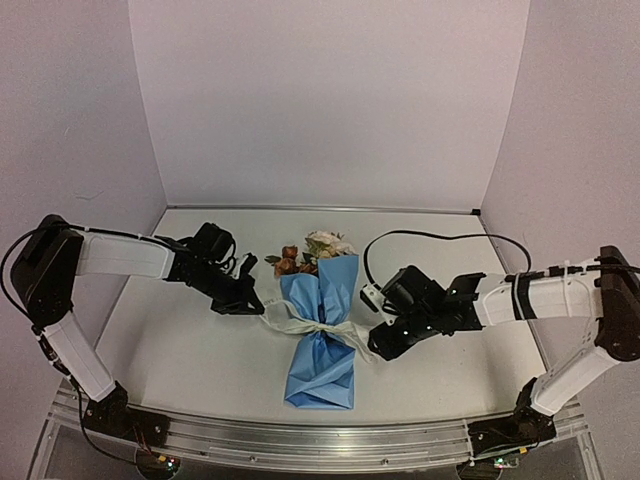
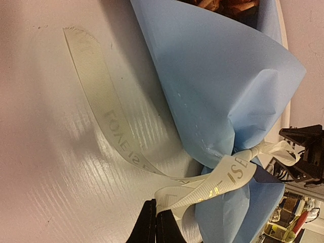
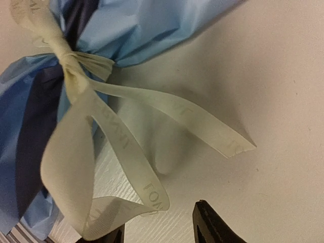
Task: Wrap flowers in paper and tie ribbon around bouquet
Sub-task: Tie the half-tied ribbon around the folded bouquet.
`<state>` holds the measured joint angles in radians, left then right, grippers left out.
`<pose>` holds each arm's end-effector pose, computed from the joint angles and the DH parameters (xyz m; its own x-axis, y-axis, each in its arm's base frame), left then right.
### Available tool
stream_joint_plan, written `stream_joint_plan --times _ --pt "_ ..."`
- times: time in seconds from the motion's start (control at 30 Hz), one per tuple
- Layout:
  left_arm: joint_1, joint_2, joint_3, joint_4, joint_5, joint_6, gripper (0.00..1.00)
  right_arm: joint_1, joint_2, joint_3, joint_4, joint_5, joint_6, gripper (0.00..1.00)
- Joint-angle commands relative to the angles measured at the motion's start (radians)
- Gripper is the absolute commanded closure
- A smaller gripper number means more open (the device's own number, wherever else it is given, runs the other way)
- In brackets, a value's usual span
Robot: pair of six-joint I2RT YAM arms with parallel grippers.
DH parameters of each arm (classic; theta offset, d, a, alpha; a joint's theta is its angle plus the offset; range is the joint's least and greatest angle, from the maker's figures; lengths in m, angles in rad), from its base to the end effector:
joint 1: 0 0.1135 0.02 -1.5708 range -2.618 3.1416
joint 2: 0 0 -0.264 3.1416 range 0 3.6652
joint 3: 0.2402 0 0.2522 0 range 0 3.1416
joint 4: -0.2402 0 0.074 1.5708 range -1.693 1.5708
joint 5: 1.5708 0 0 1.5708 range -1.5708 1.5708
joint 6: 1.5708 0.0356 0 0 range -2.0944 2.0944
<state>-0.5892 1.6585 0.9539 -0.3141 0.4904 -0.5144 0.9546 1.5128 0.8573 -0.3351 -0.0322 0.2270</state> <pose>0.2600 -0.1939 0.1738 -0.9585 0.1186 -0.2593 0.2573 0.7518 -0.6072 0.1699 0.2418 0.1837 -0.6568 -0.5383 -0.5281 -0.6959 0.7024 0.1496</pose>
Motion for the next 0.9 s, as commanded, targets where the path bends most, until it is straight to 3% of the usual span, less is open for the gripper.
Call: stream_joint_plan --times 0.0,0.27,0.43,0.87 --pt "0.003 0.006 0.053 0.006 0.029 0.03 1.0 0.006 -0.054 0.067 -0.04 -0.087 -0.153 0.5" --pt "0.003 0.004 0.054 0.004 0.033 0.033 1.0 0.011 -0.04 0.138 -0.115 -0.188 -0.18 0.5" --pt "0.003 -0.003 0.051 0.002 0.033 0.034 1.0 0.012 -0.04 0.168 -0.166 -0.119 -0.176 0.49" --pt "0.003 -0.021 0.046 0.0 0.028 0.034 1.0 -0.009 0.17 0.375 -0.244 -0.183 -0.161 0.59"
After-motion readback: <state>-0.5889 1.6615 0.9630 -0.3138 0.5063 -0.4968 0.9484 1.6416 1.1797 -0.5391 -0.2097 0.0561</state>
